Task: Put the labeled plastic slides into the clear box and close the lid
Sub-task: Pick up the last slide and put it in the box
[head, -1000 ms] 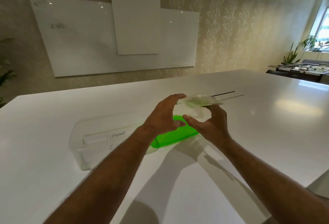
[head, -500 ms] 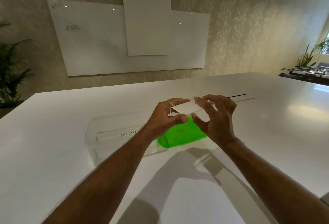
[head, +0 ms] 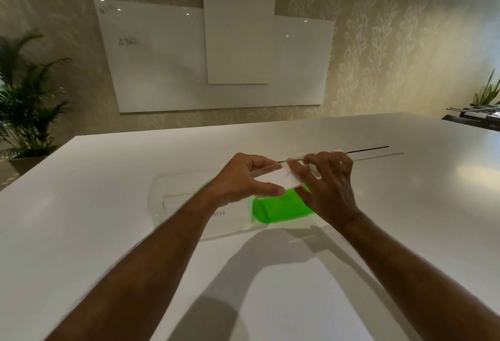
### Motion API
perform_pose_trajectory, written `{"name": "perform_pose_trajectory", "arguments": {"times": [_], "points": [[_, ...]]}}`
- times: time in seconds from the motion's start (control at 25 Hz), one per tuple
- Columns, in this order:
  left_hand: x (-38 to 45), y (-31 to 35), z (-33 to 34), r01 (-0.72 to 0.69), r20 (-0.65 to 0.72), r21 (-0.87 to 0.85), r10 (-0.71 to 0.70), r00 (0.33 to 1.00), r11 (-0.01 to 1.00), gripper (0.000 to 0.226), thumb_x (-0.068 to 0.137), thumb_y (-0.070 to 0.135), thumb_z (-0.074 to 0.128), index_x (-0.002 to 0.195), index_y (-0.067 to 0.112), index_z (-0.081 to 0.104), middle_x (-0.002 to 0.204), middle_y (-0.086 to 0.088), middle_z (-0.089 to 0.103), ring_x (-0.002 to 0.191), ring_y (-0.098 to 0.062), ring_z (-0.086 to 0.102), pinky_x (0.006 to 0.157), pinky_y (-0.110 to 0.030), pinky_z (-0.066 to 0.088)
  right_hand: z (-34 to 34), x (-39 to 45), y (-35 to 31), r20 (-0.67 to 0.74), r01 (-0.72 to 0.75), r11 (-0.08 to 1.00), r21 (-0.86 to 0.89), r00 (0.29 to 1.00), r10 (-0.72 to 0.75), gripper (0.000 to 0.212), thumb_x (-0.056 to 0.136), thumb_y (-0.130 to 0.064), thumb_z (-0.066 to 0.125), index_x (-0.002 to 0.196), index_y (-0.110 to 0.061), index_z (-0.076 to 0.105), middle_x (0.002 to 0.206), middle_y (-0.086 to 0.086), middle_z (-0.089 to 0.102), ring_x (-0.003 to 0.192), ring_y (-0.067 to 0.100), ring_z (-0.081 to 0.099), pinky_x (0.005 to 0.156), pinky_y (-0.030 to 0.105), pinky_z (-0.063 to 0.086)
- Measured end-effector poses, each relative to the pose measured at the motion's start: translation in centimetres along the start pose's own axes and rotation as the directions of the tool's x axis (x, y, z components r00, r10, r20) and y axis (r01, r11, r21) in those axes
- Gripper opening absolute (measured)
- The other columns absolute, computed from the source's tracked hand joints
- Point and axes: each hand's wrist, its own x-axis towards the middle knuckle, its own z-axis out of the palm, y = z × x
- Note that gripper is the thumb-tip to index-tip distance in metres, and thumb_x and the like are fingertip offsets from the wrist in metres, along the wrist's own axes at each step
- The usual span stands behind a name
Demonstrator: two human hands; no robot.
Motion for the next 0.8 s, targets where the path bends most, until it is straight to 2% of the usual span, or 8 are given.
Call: {"name": "perform_pose_trajectory", "arguments": {"times": [0.12,0.2,0.28,0.4,0.56,0.68,0.8], "points": [[-0.7,-0.4,-1.5,-0.058,-0.02,0.109,0.061,0.998,0.992,0.056,0.058,0.024,0.095,0.111,0.027,0.075,0.101,0.021,0.072,0.093,0.0,0.067,0.068,-0.016,0.056,0.1,0.6,0.2,0.059,0.016,0.994,0.104,0.998,-0.022,0.048,0.076,-0.029,0.072,0.121,-0.016,0.064,0.112,0.012,0.065,0.107,0.029,0.052,0.092,0.05,0.039],[-1.1,-0.6,-2.6,-0.08,-0.026,0.174,0.086,0.996,0.981,0.058,0.057,0.023,0.095,0.111,0.027,0.075,0.104,0.019,0.072,0.093,0.001,0.068,0.07,-0.017,0.057,0.2,1.1,0.7,0.154,-0.002,0.976,0.216,0.988,-0.032,0.061,0.069,-0.033,0.074,0.125,-0.014,0.061,0.118,0.009,0.063,0.112,0.028,0.052,0.097,0.049,0.038],[-1.5,-0.8,-3.8,-0.088,-0.04,0.219,0.099,0.994,0.972,0.06,0.055,0.023,0.096,0.111,0.027,0.075,0.105,0.018,0.073,0.094,0.0,0.068,0.075,-0.017,0.057,0.3,1.7,1.4,0.297,-0.048,0.946,0.321,0.953,-0.053,0.073,0.065,-0.04,0.078,0.131,-0.016,0.057,0.121,0.004,0.061,0.112,0.025,0.054,0.1,0.043,0.037],[-2.2,-1.4,-5.6,-0.091,-0.051,0.228,0.106,0.993,0.969,0.057,0.054,0.02,0.096,0.108,0.026,0.076,0.103,0.016,0.075,0.094,-0.005,0.07,0.076,-0.018,0.057,0.7,2.8,1.9,0.494,-0.161,0.898,0.409,0.867,-0.07,0.078,0.064,-0.043,0.082,0.134,-0.022,0.054,0.123,-0.001,0.063,0.11,0.022,0.06,0.098,0.035,0.04],[-3.0,-1.9,-7.6,-0.063,-0.07,0.274,0.086,0.994,0.96,0.056,0.053,0.02,0.097,0.105,0.03,0.076,0.099,0.02,0.074,0.092,-0.001,0.07,0.074,-0.016,0.056,1.6,4.7,1.0,0.665,-0.252,0.892,0.376,0.743,-0.07,0.077,0.066,-0.055,0.079,0.134,-0.033,0.05,0.126,-0.006,0.062,0.113,0.016,0.057,0.096,0.032,0.044],[-3.5,-2.0,-9.1,-0.052,-0.07,0.331,0.08,0.994,0.942,0.057,0.054,0.019,0.097,0.106,0.03,0.075,0.1,0.019,0.074,0.091,0.001,0.07,0.075,-0.015,0.056,2.6,6.0,-0.2,0.7,-0.266,0.893,0.363,0.71,-0.073,0.076,0.062,-0.058,0.079,0.128,-0.037,0.05,0.113,-0.002,0.067,0.097,0.017,0.06,0.081,0.03,0.045],[-3.7,-2.0,-10.7,-0.036,-0.066,0.435,0.072,0.995,0.9,0.06,0.057,0.021,0.096,0.112,0.027,0.073,0.104,0.016,0.073,0.093,0.001,0.068,0.079,-0.013,0.054,3.9,7.5,-1.4,0.722,-0.244,0.897,0.369,0.683,-0.111,0.074,0.061,-0.056,0.08,0.127,-0.036,0.052,0.105,0.002,0.068,0.091,0.02,0.06,0.077,0.032,0.045]]}}
